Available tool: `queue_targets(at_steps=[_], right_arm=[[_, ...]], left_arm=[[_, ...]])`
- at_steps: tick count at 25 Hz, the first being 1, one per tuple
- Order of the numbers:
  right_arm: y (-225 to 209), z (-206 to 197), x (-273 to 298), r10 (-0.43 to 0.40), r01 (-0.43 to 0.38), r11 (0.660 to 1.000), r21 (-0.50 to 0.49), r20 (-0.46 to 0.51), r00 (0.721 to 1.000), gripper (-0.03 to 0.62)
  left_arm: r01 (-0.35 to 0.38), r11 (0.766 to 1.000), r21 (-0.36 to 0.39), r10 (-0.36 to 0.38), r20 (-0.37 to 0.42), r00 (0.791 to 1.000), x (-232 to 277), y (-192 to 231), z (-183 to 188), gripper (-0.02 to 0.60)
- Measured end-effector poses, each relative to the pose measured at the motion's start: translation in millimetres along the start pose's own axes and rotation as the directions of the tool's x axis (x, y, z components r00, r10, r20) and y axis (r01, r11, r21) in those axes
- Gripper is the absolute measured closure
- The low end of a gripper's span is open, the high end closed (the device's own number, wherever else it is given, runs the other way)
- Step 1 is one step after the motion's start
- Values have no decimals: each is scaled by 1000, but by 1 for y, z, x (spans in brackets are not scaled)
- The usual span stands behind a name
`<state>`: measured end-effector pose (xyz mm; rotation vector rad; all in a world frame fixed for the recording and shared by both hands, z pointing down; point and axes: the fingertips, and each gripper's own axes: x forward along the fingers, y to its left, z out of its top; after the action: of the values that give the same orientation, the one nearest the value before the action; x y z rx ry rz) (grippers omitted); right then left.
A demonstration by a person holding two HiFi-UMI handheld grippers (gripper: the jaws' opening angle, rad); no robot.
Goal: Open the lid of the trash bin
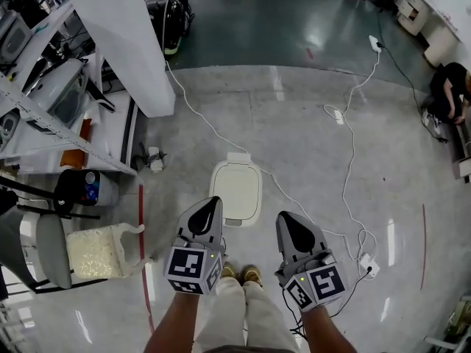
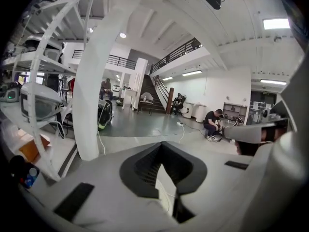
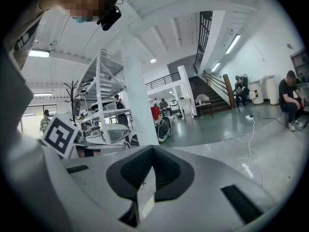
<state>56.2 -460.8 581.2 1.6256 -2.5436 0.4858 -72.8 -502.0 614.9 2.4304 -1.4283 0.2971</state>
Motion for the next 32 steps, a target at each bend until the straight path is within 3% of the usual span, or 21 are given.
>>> queue_targets(at_steps=[6,11,14,20,24,27,32], right_arm=[[-1,-22,7,5,-5,1000,14,-25,1000,562],[-1,-41,12,9,-8,1000,18,-51,999,562],[-2,-51,15,7,-6,1000,17,-65,998,562],[-5,-70,20,10,-8,1000,22,-88,996,562],[-6,-89,23,22,-19,999,29,-110,994,562],[-8,-99,24,24,-20,999,34,-125,992,562],[-11,-111,23,24,-19,999,35,-145,989,562]], left_arm=[[-8,998,-57,1,-130,991,54,23,-59,588],[0,993,-118,-33,-276,961,99,37,-131,588],[-6,988,-151,-53,-387,921,115,38,-186,588],[-63,977,-203,-76,-610,789,105,31,-309,588],[-91,975,-203,-76,-688,721,91,28,-361,588],[-94,975,-199,-79,-712,698,86,30,-379,588],[-89,976,-199,-83,-716,693,89,31,-388,588]])
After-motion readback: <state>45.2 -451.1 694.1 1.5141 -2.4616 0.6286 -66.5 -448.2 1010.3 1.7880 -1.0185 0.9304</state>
